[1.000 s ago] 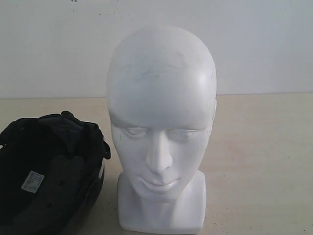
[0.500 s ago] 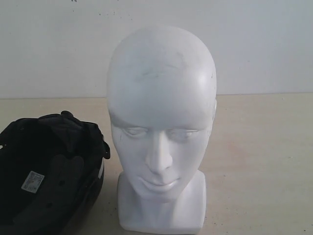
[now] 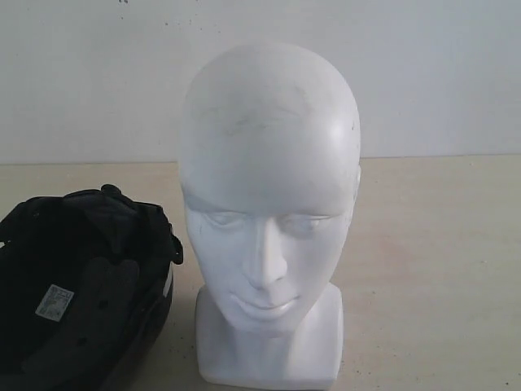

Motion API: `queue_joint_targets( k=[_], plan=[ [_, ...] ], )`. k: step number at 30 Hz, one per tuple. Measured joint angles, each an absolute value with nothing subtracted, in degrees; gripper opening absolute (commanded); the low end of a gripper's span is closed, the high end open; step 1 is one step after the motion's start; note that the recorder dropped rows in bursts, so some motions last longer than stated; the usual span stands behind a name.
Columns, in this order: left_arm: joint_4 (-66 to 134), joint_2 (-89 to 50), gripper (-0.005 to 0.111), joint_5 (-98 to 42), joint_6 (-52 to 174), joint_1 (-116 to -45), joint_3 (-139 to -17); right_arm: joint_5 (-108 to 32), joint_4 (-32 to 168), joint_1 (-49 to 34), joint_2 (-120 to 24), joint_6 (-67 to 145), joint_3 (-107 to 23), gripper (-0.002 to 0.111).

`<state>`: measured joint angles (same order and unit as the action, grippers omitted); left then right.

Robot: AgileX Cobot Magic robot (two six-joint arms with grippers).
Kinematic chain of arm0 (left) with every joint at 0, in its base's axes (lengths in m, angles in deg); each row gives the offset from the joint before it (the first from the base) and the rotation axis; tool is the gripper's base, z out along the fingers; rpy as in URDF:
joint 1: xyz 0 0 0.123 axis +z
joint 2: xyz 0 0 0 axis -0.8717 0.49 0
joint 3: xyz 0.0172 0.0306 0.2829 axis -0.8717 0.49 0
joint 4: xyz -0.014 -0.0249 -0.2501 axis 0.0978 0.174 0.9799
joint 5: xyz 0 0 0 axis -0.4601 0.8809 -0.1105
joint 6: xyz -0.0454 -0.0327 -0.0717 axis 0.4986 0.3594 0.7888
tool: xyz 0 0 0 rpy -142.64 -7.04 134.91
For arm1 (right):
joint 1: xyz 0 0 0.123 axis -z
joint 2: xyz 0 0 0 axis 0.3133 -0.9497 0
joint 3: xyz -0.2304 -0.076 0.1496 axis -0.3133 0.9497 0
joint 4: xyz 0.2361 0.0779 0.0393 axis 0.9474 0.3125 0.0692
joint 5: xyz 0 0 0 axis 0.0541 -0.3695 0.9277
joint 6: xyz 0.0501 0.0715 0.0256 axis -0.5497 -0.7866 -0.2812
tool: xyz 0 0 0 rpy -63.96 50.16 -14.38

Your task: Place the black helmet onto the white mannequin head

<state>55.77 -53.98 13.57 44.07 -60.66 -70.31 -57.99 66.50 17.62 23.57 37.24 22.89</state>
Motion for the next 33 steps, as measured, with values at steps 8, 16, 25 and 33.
queue_joint_targets(
  k=[8, 16, 25, 33],
  plan=[
    [64.1, -48.6, 0.004, 25.0, 36.7, -60.7, -72.1, -58.0, 66.5, 17.6, 23.6, 37.2, 22.9, 0.000],
    [69.0, -48.3, 0.004, 33.3, 36.4, -63.0, -72.1, -58.0, 66.5, 17.6, 23.6, 37.2, 22.9, 0.000],
    [73.6, -48.6, 0.004, 34.8, 36.4, -65.7, -66.7, -58.0, 66.5, 17.6, 23.6, 37.2, 22.9, 0.000],
    [75.1, -48.0, 0.004, 27.9, 35.9, -65.8, -59.4, -58.0, 66.5, 17.6, 23.6, 37.2, 22.9, 0.000]
  ],
)
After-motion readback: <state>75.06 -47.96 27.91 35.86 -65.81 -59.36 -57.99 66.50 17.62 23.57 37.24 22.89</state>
